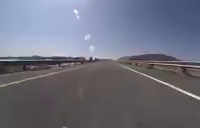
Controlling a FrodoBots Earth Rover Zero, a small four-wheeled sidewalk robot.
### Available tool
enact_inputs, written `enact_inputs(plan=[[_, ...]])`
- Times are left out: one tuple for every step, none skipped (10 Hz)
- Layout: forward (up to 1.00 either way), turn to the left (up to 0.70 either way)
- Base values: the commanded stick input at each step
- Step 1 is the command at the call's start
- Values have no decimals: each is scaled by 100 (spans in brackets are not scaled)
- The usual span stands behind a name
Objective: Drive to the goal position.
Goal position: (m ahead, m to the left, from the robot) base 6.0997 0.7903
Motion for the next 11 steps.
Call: enact_inputs(plan=[[100,-20],[100,0],[100,0],[100,0],[100,0],[100,0],[100,0],[100,0],[100,0],[100,0],[100,0]])
